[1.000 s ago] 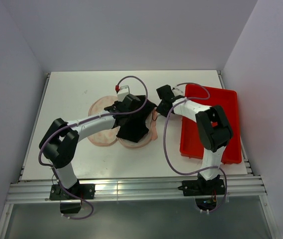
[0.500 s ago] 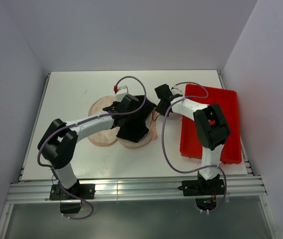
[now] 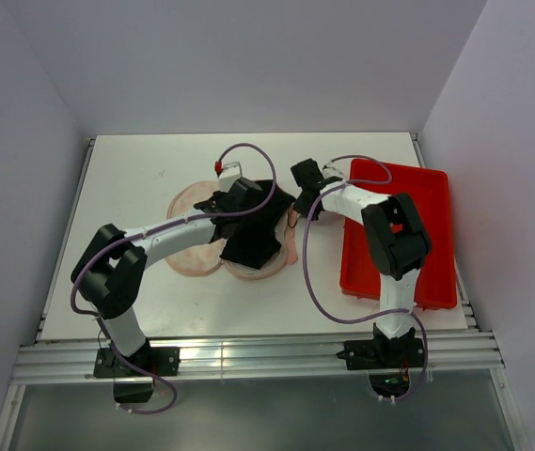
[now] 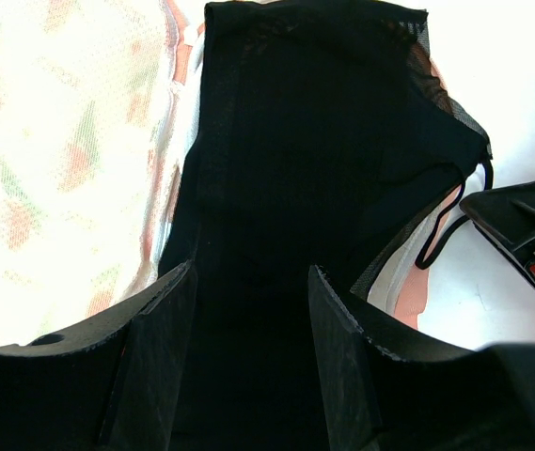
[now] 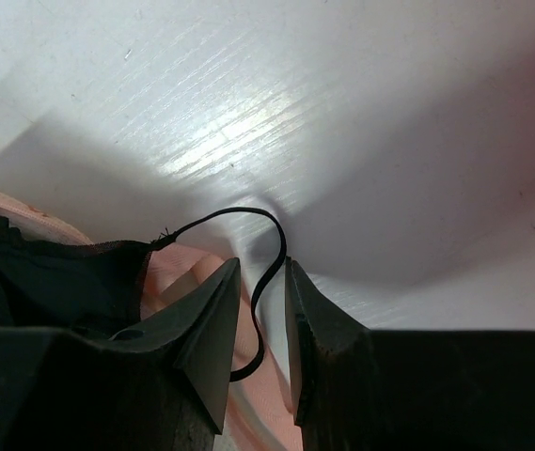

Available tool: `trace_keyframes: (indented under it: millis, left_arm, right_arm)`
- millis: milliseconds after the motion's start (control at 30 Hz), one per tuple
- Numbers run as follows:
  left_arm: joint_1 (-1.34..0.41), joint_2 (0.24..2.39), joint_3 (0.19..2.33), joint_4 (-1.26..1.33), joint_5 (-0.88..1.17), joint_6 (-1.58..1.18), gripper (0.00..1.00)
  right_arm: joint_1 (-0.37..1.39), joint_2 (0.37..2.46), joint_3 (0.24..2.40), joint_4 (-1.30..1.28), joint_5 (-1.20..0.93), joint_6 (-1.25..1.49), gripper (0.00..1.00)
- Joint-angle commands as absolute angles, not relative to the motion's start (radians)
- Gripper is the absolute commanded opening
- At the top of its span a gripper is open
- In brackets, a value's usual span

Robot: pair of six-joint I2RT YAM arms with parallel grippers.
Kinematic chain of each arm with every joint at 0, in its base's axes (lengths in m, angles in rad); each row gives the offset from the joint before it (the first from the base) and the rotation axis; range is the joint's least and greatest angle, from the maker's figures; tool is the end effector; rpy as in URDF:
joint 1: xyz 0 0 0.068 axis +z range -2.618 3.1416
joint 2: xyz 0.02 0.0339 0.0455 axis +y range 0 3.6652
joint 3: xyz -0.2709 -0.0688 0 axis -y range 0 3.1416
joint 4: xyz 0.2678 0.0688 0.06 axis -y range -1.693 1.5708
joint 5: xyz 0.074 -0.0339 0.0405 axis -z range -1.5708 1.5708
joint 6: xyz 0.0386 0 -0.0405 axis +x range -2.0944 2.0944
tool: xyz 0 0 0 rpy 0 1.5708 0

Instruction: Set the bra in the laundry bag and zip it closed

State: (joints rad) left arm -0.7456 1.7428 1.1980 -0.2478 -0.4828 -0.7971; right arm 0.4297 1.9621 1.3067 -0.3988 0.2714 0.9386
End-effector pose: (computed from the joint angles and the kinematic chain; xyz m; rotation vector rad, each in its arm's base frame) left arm 0.3078 -0.2599 0.2159 -0.2854 2.2471 -0.2463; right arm 0.3926 0.1685 0.1516 0.7366 2.4640 0.1572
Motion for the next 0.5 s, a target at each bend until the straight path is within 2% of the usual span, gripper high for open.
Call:
trace_keyframes:
  millis: [0, 367, 467]
  left_arm:
    - [-0.741, 1.700, 1.193, -0.219, -0.469, -0.784, 0.57]
    - [-0.741, 1.701, 1.190, -0.222, -0.471, -0.787, 0.57]
    - [-0.741, 1.701, 1.187, -0.222, -0.471, -0.787, 0.57]
  right_arm:
    - [0.437, 1.968, 1.333, -0.413, 0.321, 0.953, 0.33]
    - [0.437, 2.000, 1.345, -0.417, 0.330, 0.956, 0.26]
    - [0.439, 1.996, 1.341, -0.417, 0.337, 0.951, 0.18]
